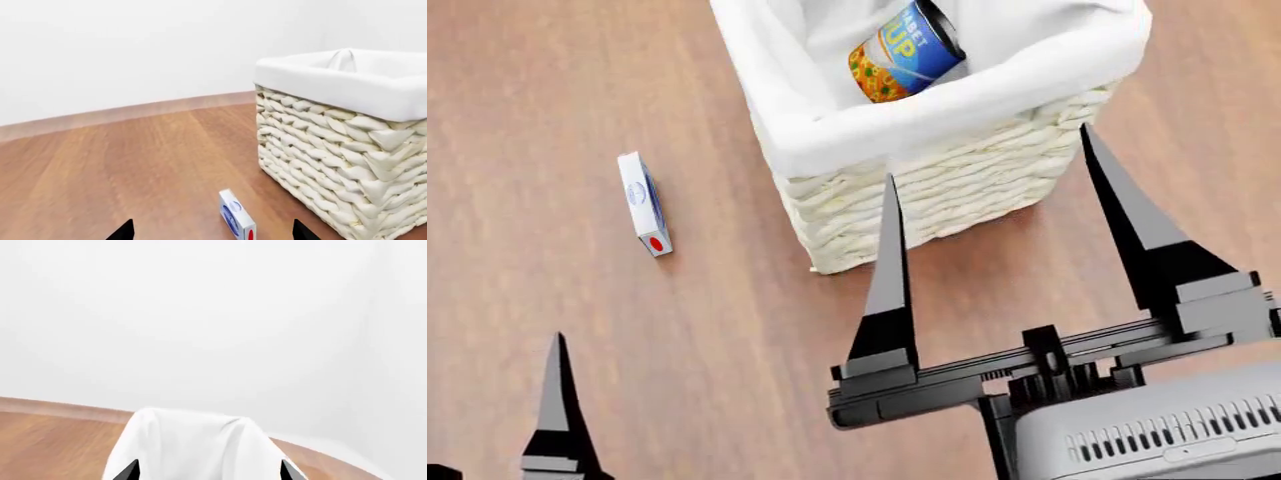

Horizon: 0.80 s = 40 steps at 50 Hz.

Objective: Pick up the alphabet soup and the cream cheese box, and put them in the basket.

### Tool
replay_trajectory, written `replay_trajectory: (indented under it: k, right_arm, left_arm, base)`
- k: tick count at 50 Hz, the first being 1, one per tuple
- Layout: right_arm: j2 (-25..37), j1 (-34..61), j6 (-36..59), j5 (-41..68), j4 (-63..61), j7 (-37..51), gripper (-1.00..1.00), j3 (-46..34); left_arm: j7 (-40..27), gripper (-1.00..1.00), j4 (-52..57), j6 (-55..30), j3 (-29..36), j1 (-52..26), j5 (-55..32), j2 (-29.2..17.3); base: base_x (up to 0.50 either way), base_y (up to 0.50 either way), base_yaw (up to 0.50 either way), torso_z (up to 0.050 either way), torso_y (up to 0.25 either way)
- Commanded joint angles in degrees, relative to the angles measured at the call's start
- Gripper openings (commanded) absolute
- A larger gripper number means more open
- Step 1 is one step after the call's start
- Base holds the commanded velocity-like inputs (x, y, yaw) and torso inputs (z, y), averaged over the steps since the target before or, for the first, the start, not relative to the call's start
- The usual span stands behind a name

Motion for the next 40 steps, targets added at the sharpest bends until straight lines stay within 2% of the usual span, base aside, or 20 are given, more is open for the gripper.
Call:
replay_trajectory:
  k: [1,7,10,14,19,28,31,32,40]
  right_arm:
    - [-0.99,-4.48,-3.28,-2.6,1.5,2.22,1.0,-0.36]
    - [-0.86,-5.15,-3.43,-2.18,2.1,2.42,1.0,-0.18]
    - [-0.96,-5.59,-3.7,-2.32,2.15,2.6,1.0,-0.07]
    - [-1.11,-5.99,-3.78,-2.61,2.26,2.47,1.0,-0.08]
    - [-1.7,-6.94,-4.34,-2.94,3.54,2.46,1.0,0.02]
    - [-2.37,-7.61,-4.61,-2.28,4.32,1.89,1.0,0.18]
    - [-2.46,-7.94,-5.23,-1.61,4.81,1.47,1.0,0.25]
    - [-2.32,-7.38,-4.66,-0.88,4.33,1.21,1.0,0.33]
    - [-2.75,-8.27,-5.07,-0.63,4.97,1.03,1.0,0.45]
  left_arm:
    - [0.24,1.0,-0.12,-0.24,0.53,-1.08,0.14,0.17]
    - [0.8,1.0,-0.64,-1.11,0.82,-3.11,-0.07,0.34]
    - [2.95,1.0,-2.61,-0.96,0.46,-6.13,-3.95,1.28]
    - [5.91,1.0,-6.06,-2.87,0.31,-11.73,-8.47,2.33]
    - [10.27,1.0,-16.16,-1.82,-0.4,-19.31,-13.3,5.86]
    - [12.1,1.0,-29.13,0.71,0.1,-27.62,-11.16,9.59]
    - [13.67,1.0,-32.13,-0.41,-1.32,-29.64,-15.49,11.01]
    - [13.04,1.0,-32.92,0.16,-0.63,-30.65,-13.3,11.1]
    - [14.7,1.0,-42.68,2.83,-0.21,-34.5,-12.09,13.18]
  base:
    - [0.0,0.0,0.0,0.0,0.0]
    - [0.0,0.0,0.0,0.0,0.0]
    - [0.0,0.0,0.0,0.0,0.0]
    - [0.0,0.0,0.0,0.0,0.0]
    - [0.0,0.0,0.0,0.0,0.0]
    - [0.0,0.0,0.0,0.0,0.0]
    - [0.0,0.0,0.0,0.0,0.0]
    - [0.0,0.0,0.0,0.0,0.0]
    - [0.0,0.0,0.0,0.0,0.0]
